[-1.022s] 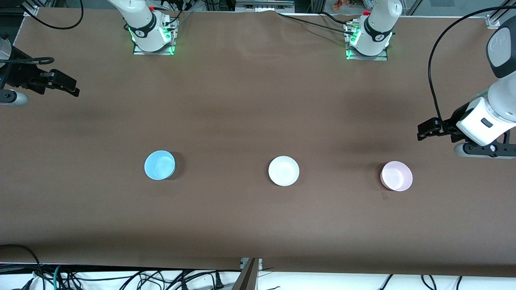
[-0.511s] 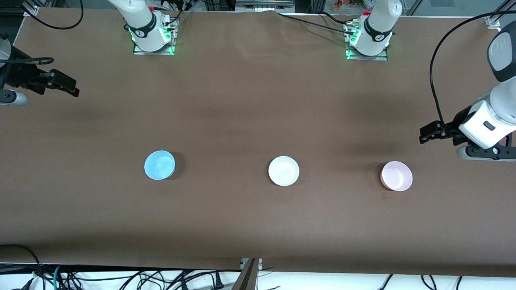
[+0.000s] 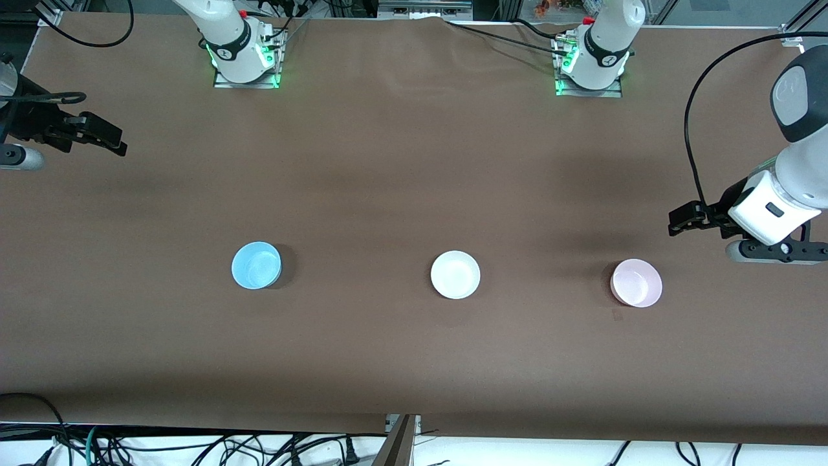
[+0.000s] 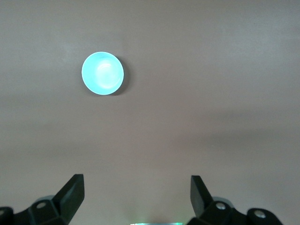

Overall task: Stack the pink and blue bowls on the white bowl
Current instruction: 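Move the left gripper down over the pink bowl's rim, then close the left gripper on the pink bowl's rim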

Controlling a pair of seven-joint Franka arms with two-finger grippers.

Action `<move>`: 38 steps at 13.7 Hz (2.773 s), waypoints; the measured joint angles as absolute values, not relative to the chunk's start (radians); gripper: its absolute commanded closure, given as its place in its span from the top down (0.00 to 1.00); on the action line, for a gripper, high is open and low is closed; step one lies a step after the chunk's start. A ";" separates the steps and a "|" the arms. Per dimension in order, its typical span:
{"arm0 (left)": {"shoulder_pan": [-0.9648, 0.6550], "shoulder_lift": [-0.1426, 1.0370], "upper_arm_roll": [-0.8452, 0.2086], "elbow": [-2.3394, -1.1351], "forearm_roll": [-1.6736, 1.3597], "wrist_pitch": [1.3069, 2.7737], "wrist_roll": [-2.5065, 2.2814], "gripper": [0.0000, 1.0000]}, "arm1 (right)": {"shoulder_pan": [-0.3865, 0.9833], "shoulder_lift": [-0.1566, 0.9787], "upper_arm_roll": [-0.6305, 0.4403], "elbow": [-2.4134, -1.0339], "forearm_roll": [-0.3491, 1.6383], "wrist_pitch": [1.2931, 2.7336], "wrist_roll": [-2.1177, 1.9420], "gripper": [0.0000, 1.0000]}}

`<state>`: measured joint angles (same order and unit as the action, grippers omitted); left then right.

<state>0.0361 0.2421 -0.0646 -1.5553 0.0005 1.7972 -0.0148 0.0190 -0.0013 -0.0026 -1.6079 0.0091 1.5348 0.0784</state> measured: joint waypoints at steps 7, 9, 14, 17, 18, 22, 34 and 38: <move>0.035 0.343 -0.066 -1.652 0.000 2.015 -0.015 1.00 | 0.019 -0.001 -0.003 -1.608 0.009 1.543 0.078 1.00; 0.029 0.370 -0.068 -1.667 0.000 2.063 -0.015 1.00 | 0.019 -0.001 -0.003 -1.608 0.009 1.545 0.078 1.00; 0.016 0.402 -0.069 -1.755 0.000 2.226 -0.015 1.00 | 0.019 -0.001 -0.003 -1.608 0.009 1.547 0.078 1.00; 0.014 0.431 -0.069 -1.808 0.000 2.300 -0.015 1.00 | 0.019 -0.001 -0.003 -1.608 0.009 1.550 0.078 1.00; 0.014 0.441 -0.069 -1.811 0.000 2.304 -0.015 1.00 | 0.019 -0.001 -0.003 -1.608 0.009 1.551 0.078 1.00; 0.014 0.470 -0.069 -1.814 0.030 2.339 -0.015 1.00 | 0.019 -0.001 -0.003 -1.608 0.009 1.552 0.078 1.00; 0.019 0.568 -0.067 -1.862 0.038 2.533 -0.010 1.00 | 0.019 -0.001 -0.004 -1.608 0.013 1.560 0.079 1.00; 0.020 0.576 -0.067 -1.866 0.038 2.549 -0.010 1.00 | 0.019 -0.001 -0.004 -1.608 0.013 1.561 0.080 1.00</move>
